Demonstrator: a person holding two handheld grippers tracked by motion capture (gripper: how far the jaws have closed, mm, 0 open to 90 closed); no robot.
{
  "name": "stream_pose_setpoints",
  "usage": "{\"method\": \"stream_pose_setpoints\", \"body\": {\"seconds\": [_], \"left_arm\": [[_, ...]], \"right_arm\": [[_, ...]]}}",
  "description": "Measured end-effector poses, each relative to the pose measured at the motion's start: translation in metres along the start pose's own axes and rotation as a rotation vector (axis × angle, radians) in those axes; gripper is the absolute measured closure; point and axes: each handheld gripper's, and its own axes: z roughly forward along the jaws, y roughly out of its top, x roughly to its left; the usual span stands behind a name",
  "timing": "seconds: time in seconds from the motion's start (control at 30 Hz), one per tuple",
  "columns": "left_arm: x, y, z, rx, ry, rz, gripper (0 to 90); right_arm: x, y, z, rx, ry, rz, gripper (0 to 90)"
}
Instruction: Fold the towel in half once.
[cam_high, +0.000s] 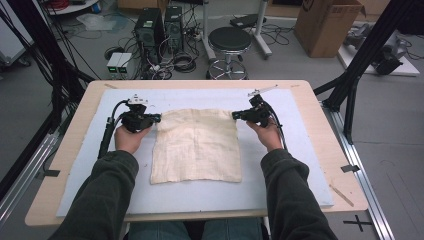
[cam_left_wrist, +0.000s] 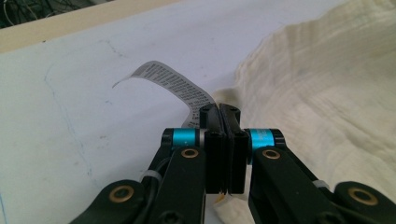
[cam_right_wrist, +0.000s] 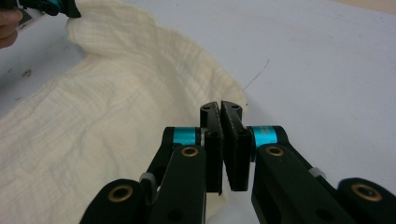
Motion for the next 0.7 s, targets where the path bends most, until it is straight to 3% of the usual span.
{"method": "stream_pose_setpoints", "body": {"seconds": [0.3,0.7], "left_arm": [[-0.004,-0.015,-0.013,-0.024,-0.011,-0.013,88.4],[-0.015,-0.026,-0.03,-0.043,-0.033,0.021,88.4]], "right_arm": [[0.008,-0.006,-0.01,-0.021,0.039,-0.012,87.8],[0.02,-0.009,-0.024,-0.027,0.058,-0.053,87.8]]}}
